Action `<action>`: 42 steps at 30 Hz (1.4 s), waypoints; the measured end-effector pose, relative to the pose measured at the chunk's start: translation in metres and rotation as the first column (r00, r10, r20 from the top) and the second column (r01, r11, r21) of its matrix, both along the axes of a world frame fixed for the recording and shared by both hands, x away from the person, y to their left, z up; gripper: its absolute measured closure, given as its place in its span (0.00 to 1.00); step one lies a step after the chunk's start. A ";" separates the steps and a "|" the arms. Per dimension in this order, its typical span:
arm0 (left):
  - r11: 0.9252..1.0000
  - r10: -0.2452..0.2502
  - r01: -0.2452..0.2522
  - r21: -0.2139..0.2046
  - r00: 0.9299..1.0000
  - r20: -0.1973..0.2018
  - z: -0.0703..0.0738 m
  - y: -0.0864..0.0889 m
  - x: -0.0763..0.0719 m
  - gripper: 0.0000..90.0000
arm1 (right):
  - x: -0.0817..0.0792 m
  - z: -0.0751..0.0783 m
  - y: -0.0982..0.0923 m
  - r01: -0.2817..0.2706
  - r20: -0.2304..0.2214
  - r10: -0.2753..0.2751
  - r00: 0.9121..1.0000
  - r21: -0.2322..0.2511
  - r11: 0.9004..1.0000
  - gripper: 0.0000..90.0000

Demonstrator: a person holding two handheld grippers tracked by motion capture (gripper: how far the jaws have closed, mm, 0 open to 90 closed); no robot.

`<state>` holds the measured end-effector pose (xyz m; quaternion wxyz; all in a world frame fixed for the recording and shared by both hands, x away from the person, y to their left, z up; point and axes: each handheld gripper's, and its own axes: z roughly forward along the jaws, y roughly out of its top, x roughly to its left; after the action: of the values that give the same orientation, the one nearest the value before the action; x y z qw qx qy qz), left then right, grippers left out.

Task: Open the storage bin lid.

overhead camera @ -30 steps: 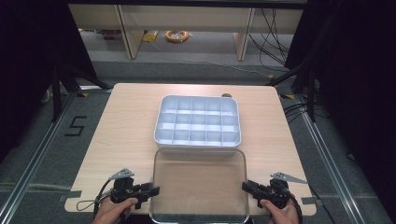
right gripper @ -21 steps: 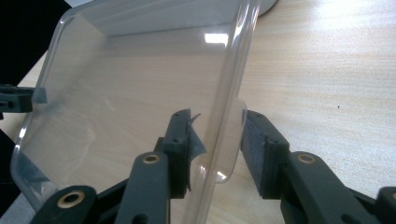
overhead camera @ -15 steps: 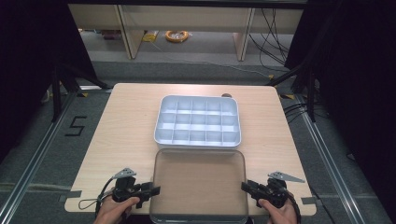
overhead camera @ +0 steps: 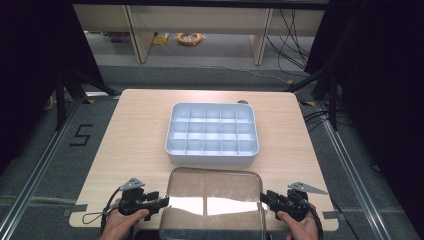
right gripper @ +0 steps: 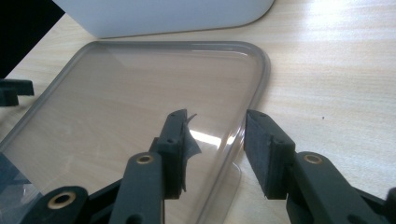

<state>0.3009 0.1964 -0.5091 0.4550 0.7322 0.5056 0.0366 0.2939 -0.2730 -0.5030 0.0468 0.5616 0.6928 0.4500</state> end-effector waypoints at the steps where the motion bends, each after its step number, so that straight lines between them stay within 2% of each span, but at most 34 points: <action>1: 1.000 0.005 -0.005 -0.003 1.000 0.001 0.001 0.001 0.000 0.50 | 0.002 -0.002 -0.003 -0.022 0.041 0.022 0.999 -0.016 1.000 0.67; 3: 1.000 -0.003 0.003 -0.011 1.000 0.012 0.003 0.002 -0.001 0.50 | 0.001 -0.001 -0.002 -0.013 0.031 0.013 0.999 -0.003 1.000 0.67; 5: 1.000 -0.005 0.005 -0.016 1.000 0.014 0.004 0.001 -0.002 0.50 | 0.002 -0.001 -0.003 -0.028 0.056 0.029 0.998 -0.017 0.999 0.66; 6: 1.000 -0.015 0.016 -0.015 1.000 0.018 0.004 0.001 -0.002 0.49 | 0.002 0.001 -0.001 -0.026 0.051 0.026 0.998 -0.004 1.000 0.66; 7: 1.000 -0.015 0.016 -0.020 1.000 0.020 0.004 0.000 -0.003 0.49 | 0.000 0.002 0.001 -0.010 0.026 0.010 1.000 0.005 1.000 0.65; 8: 0.999 -0.019 0.019 -0.026 1.000 0.021 0.004 -0.001 -0.003 0.49 | 0.000 0.003 0.002 -0.013 0.025 0.013 1.000 -0.003 1.000 0.64; 9: 0.999 -0.021 0.022 -0.028 1.000 0.023 0.004 -0.001 -0.003 0.49 | 0.002 0.003 0.000 -0.040 0.078 0.041 0.996 -0.014 0.999 0.63; 10: 0.999 -0.019 0.020 -0.028 0.999 0.029 0.005 -0.001 -0.004 0.49 | 0.001 0.005 0.001 -0.025 0.047 0.025 0.999 0.000 1.000 0.62; 11: 0.999 -0.022 0.023 -0.028 0.999 0.032 0.005 -0.001 -0.004 0.49 | 0.002 0.005 0.000 -0.037 0.093 0.039 0.995 -0.022 0.999 0.61; 12: 0.999 -0.024 0.025 -0.024 0.999 0.037 0.006 -0.001 -0.004 0.49 | 0.001 0.007 0.001 -0.044 0.078 0.043 0.996 0.014 0.999 0.60; 13: 0.999 -0.032 0.033 -0.024 0.999 0.042 0.007 -0.001 -0.003 0.49 | 0.003 0.008 -0.001 -0.050 0.109 0.053 0.993 -0.029 0.998 0.59; 15: 0.999 -0.037 0.038 -0.031 0.998 0.049 0.009 0.000 -0.003 0.48 | 0.004 0.010 -0.001 -0.051 0.142 0.055 0.988 -0.032 0.998 0.56; 16: 0.998 -0.037 0.039 -0.042 0.998 0.047 0.009 -0.001 -0.003 0.47 | 0.005 0.012 -0.001 -0.054 0.151 0.059 0.987 -0.035 0.998 0.55; 17: 0.998 -0.040 0.042 -0.045 0.998 0.047 0.010 0.000 -0.003 0.46 | 0.003 0.014 0.000 -0.033 0.128 0.037 0.991 -0.029 0.999 0.53; 18: 0.998 -0.041 0.044 -0.055 0.998 0.051 0.011 0.000 -0.004 0.46 | 0.006 0.014 -0.002 -0.064 0.171 0.073 0.983 -0.058 0.996 0.51; 21: 0.996 -0.052 0.055 -0.067 0.997 0.058 0.014 -0.001 -0.005 0.45 | 0.005 0.016 -0.001 -0.054 0.172 0.059 0.983 -0.037 0.998 0.46; 22: 0.996 -0.056 0.061 -0.065 0.996 0.066 0.015 -0.001 -0.005 0.45 | 0.006 0.016 -0.003 -0.066 0.192 0.076 0.978 -0.057 0.996 0.44; 23: 0.995 -0.071 0.076 -0.061 0.995 0.073 0.016 0.000 -0.006 0.44 | 0.005 0.015 0.000 -0.057 0.185 0.060 0.981 -0.020 0.998 0.43; 24: 0.995 -0.076 0.080 -0.054 0.995 0.072 0.016 -0.001 -0.006 0.43 | 0.004 0.016 0.001 -0.062 0.175 0.062 0.983 -0.007 0.998 0.41; 25: 0.995 -0.079 0.084 -0.058 0.994 0.078 0.016 -0.002 -0.006 0.41 | 0.005 0.016 0.000 -0.084 0.204 0.085 0.975 -0.012 0.996 0.39; 26: 0.994 -0.087 0.091 -0.056 0.993 0.079 0.016 -0.002 -0.006 0.40 | 0.004 0.017 0.000 -0.072 0.203 0.077 0.976 -0.033 0.997 0.38; 28: 0.993 -0.098 0.103 -0.055 0.992 0.081 0.017 -0.002 -0.008 0.39 | 0.003 0.019 -0.001 -0.091 0.232 0.101 0.967 -0.055 0.994 0.38; 30: 0.992 -0.105 0.111 -0.053 0.990 0.099 0.017 -0.003 -0.008 0.36 | 0.002 0.019 0.001 -0.082 0.230 0.089 0.969 -0.041 0.996 0.36; 32: 0.993 -0.105 0.111 -0.045 0.988 0.114 0.019 -0.003 -0.010 0.34 | 0.001 0.021 0.000 -0.090 0.245 0.100 0.964 -0.053 0.995 0.35; 33: 0.992 -0.114 0.119 -0.036 0.985 0.127 0.019 -0.003 -0.010 0.33 | 0.001 0.021 0.000 -0.090 0.247 0.098 0.964 -0.045 0.995 0.35; 34: 0.992 -0.118 0.123 -0.028 0.983 0.139 0.020 -0.003 -0.011 0.33 | 0.000 0.023 -0.001 -0.094 0.248 0.106 0.963 -0.060 0.994 0.35; 35: 0.992 -0.116 0.121 -0.030 0.983 0.140 0.020 -0.004 -0.012 0.32 | -0.001 0.023 0.000 -0.099 0.246 0.108 0.963 -0.048 0.994 0.34; 36: 0.994 -0.105 0.110 -0.029 0.985 0.140 0.020 -0.005 -0.013 0.32 | 0.000 0.022 0.001 -0.098 0.251 0.108 0.962 -0.052 0.994 0.34; 37: 0.992 -0.115 0.120 -0.027 0.983 0.144 0.020 -0.004 -0.013 0.32 | -0.001 0.023 0.000 -0.093 0.260 0.111 0.959 -0.080 0.992 0.34; 38: 0.992 -0.117 0.122 -0.026 0.982 0.146 0.020 -0.004 -0.014 0.32 | -0.004 0.025 0.003 -0.103 0.220 0.108 0.970 -0.035 0.994 0.34; 39: 0.993 -0.116 0.120 -0.020 0.981 0.156 0.020 -0.005 -0.015 0.32 | -0.004 0.024 0.003 -0.104 0.224 0.109 0.968 -0.036 0.994 0.34; 40: 0.992 -0.118 0.123 -0.023 0.982 0.150 0.020 -0.005 -0.015 0.31 | -0.002 0.023 0.002 -0.119 0.250 0.134 0.959 -0.071 0.990 0.34; 41: 0.992 -0.118 0.124 -0.027 0.980 0.160 0.020 -0.005 -0.016 0.31 | -0.003 0.024 0.002 -0.125 0.243 0.141 0.960 -0.083 0.989 0.34; 42: 0.992 -0.114 0.120 -0.028 0.981 0.154 0.020 -0.004 -0.016 0.31 | -0.004 0.024 0.003 -0.132 0.240 0.146 0.960 -0.073 0.989 0.34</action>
<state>0.2845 0.1920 -0.4892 0.5070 0.7472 0.4260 0.0562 0.2901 -0.2704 -0.4785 0.1158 0.4502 0.7317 0.4985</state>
